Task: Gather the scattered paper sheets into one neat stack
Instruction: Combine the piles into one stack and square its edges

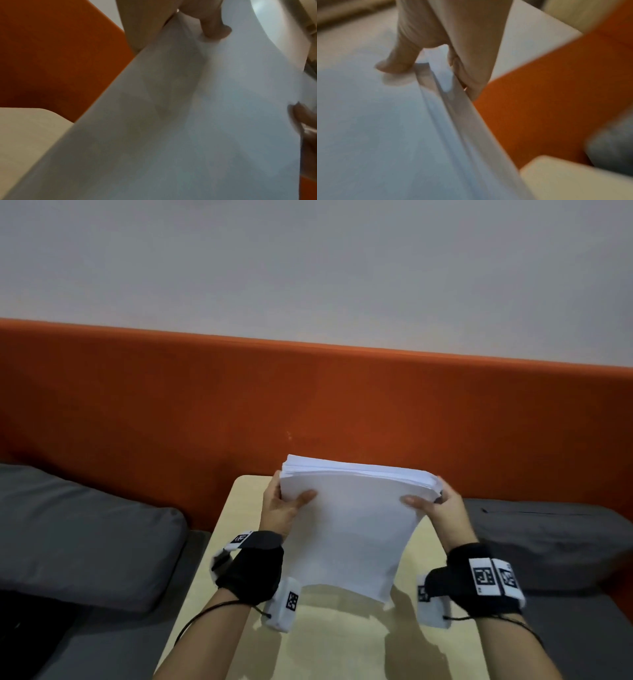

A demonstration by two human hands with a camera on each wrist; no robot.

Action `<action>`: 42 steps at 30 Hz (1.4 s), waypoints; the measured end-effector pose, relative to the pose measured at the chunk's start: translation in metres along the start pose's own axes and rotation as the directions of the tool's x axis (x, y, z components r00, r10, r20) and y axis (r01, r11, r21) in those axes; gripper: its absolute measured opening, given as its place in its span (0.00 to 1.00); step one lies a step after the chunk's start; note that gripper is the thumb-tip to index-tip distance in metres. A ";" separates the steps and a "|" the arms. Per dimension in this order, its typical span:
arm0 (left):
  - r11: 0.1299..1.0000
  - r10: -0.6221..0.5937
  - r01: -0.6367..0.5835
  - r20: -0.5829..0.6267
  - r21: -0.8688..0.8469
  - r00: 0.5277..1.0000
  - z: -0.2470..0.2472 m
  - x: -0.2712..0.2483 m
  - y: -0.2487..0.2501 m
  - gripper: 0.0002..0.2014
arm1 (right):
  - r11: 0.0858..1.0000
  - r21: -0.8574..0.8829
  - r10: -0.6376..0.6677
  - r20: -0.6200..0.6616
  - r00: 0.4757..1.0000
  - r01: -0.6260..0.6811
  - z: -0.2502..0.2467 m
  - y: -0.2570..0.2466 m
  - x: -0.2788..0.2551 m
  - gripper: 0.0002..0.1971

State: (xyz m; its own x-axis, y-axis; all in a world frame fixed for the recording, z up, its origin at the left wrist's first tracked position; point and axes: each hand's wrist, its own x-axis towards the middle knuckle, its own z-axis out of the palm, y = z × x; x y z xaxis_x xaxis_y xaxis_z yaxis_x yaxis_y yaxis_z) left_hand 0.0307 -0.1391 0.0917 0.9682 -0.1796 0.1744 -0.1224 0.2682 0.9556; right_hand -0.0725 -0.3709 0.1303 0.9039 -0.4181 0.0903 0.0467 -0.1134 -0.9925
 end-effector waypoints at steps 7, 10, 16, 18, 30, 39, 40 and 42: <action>0.991 0.022 -0.006 -0.120 0.134 0.992 0.005 0.002 -0.007 0.21 | 0.991 -0.104 0.066 -0.164 0.984 -0.083 0.037 0.037 0.005 0.12; 0.983 0.081 -0.047 -0.188 0.180 0.979 0.008 0.009 0.004 0.20 | 0.980 -0.193 -0.080 -0.192 0.978 0.043 0.038 0.015 0.004 0.08; 0.987 0.040 -0.016 -0.145 0.162 0.989 0.009 0.020 0.008 0.17 | 0.990 0.015 0.137 0.083 0.987 -0.138 0.018 0.039 0.005 0.16; 0.988 -0.031 0.052 -0.144 0.145 0.989 0.007 0.020 -0.004 0.17 | 0.975 -0.088 0.211 0.110 0.971 -0.202 0.021 0.059 -0.001 0.15; 0.807 -0.453 0.429 -0.042 0.406 0.891 -0.029 -0.007 -0.081 0.25 | 0.937 -0.180 0.319 0.095 0.943 -0.299 0.024 0.104 -0.003 0.19; 0.803 -0.448 0.374 0.055 0.464 0.892 -0.016 -0.033 -0.079 0.26 | 0.803 -0.488 0.425 0.067 0.903 -0.342 0.039 0.117 -0.017 0.23; 0.804 -0.373 0.312 0.022 0.506 0.927 -0.013 -0.031 -0.071 0.24 | 0.819 -0.488 0.366 0.038 0.930 -0.302 0.041 0.106 -0.017 0.23; 0.830 -0.204 0.178 -0.008 0.528 0.979 -0.003 -0.025 -0.047 0.22 | 0.867 -0.463 0.201 -0.016 0.979 -0.186 0.045 0.078 -0.019 0.21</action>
State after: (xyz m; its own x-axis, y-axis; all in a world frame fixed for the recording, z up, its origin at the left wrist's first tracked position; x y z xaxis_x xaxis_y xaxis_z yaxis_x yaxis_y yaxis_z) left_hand 0.0133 -0.1444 0.0418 0.9744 -0.2231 -0.0264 -0.0451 -0.3093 0.9499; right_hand -0.0666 -0.3311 0.0469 0.8880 -0.4466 -0.1099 -0.3239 -0.4376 -0.8388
